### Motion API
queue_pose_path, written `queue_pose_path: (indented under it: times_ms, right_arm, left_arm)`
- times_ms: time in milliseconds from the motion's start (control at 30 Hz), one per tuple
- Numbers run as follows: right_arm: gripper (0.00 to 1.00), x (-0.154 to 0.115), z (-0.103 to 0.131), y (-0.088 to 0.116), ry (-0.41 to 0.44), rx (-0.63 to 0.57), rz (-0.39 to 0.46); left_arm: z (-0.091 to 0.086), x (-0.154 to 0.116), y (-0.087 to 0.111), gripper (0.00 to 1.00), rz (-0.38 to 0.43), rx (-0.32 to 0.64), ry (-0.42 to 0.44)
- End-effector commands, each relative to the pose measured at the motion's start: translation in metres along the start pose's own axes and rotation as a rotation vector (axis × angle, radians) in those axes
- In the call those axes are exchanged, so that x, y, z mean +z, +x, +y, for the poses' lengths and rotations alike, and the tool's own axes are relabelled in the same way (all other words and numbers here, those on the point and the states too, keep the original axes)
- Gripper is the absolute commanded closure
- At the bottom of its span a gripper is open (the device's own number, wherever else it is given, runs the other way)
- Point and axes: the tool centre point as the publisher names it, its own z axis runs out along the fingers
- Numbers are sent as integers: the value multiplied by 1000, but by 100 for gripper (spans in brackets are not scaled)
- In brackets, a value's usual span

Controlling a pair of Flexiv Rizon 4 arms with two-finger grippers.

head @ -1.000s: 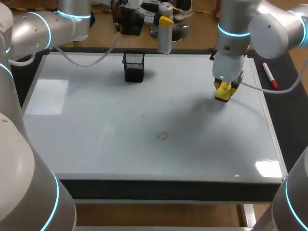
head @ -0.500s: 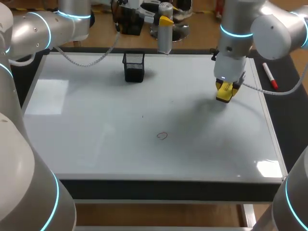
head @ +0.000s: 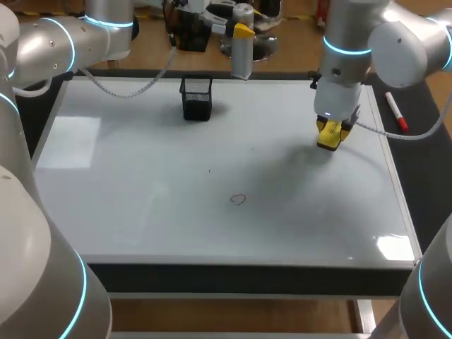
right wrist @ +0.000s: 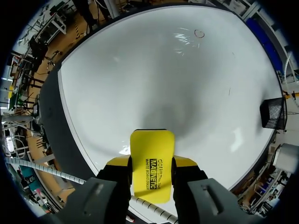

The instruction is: Pick up the inspection probe, press it on each red-marked spot on the whiteboard one by one, put down the probe, pick up the eraser, and wipe off all the red marks.

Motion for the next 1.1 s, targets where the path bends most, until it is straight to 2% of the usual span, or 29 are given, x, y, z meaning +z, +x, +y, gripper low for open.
queue_pose_path:
  times_ms: [33,233,400,700,1100]
  right_arm:
    - [100,-1,0,1,2,-2,1]
    - [100,-1,0,1,2,-2,1]
    - [100,-1,0,1,2,-2,1]
    - [100,-1,0,1,2,-2,1]
    - [100,-1,0,1,2,-2,1]
  left_arm:
    - [-1,0,-1,100,3,1,0]
    - [-1,0,-1,100,3,1,0]
    - [-10,5,15,100,40,37,-2]
    - [-28,19,57,100,122,91,-22]
    - [-32,31,127,100,184,103,-31]
